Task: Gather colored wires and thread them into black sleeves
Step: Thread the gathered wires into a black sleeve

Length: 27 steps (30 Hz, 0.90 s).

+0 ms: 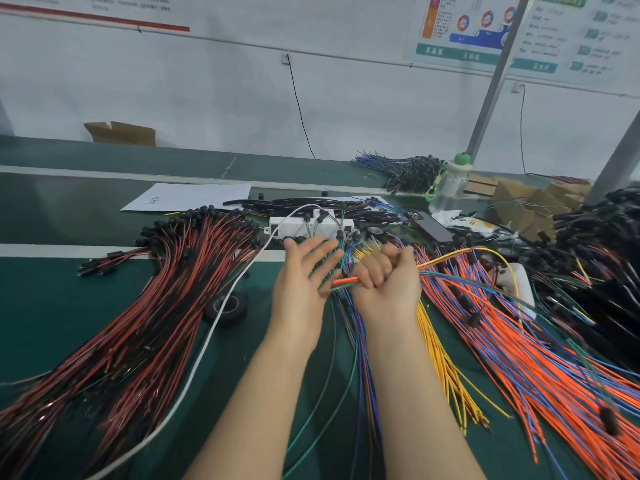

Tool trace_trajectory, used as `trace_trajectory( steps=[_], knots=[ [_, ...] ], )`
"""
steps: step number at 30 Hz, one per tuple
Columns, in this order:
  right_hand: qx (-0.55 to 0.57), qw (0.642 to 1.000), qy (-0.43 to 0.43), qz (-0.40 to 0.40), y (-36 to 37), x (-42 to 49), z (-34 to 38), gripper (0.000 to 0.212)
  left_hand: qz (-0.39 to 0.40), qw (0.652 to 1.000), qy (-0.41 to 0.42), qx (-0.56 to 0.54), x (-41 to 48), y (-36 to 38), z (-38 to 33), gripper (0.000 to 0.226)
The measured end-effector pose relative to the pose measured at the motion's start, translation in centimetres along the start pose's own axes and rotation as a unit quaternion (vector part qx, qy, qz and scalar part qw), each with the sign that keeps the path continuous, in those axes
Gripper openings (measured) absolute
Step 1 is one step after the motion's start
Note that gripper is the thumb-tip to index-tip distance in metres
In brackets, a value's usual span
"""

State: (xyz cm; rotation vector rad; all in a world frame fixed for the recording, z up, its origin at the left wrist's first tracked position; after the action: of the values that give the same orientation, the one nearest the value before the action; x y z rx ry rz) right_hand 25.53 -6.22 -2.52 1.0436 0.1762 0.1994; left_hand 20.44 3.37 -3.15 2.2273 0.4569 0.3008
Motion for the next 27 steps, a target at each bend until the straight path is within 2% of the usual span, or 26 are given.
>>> trace_trajectory(
  steps=[6, 13, 17, 19, 20, 22, 24, 27],
  knots=[
    [-0.043, 0.999, 0.001, -0.015, -0.1, -0.7, -1.9, 0.058, -0.047, 0.993, 0.069, 0.081, 0.2, 1.7, 0.9, 0.038],
    [-0.054, 0.998, -0.036, 0.013, 1.0, 2.5, -0.5, 0.055, -0.05, 0.988, 0.058, 0.132, 3.0, 3.1, 1.9, 0.038],
    [-0.044, 0.998, -0.046, 0.003, 0.8, 6.3, 1.4, 0.055, -0.037, 0.974, 0.072, 0.213, 7.0, 4.2, 2.3, 0.035],
    [-0.044, 0.996, -0.073, -0.02, -0.1, 10.2, 3.6, 0.052, -0.031, 0.941, 0.12, 0.314, 11.1, 5.5, 2.1, 0.022],
    [-0.039, 0.995, -0.086, -0.04, -0.7, 11.9, 4.6, 0.051, -0.03, 0.914, 0.143, 0.378, 13.1, 6.1, 2.0, 0.019],
    [-0.03, 0.989, -0.109, -0.097, -2.4, 15.2, 6.6, 0.051, -0.012, 0.837, 0.166, 0.521, 17.5, 7.4, 3.1, 0.025],
    [-0.029, 0.979, -0.13, -0.153, -4.3, 18.6, 8.0, 0.05, 0.035, 0.758, 0.126, 0.639, 22.1, 8.8, 6.7, 0.029],
    [-0.039, 0.964, -0.147, -0.22, -7.0, 22.9, 9.1, 0.05, 0.081, 0.652, 0.056, 0.752, 27.4, 9.4, 11.7, 0.033]
  ],
)
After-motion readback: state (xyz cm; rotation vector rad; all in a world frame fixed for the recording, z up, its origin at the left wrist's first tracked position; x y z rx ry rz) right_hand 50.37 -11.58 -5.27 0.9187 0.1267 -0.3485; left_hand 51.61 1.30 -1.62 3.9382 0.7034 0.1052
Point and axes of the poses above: each hand's wrist, its own x-axis towards the middle knuckle, its own y-axis out of the palm, z = x × y, the point moved 9 cm from there along x, towards the middle knuckle, and after that the axes turned 11 degrees about -x, right-handed, at the moved point
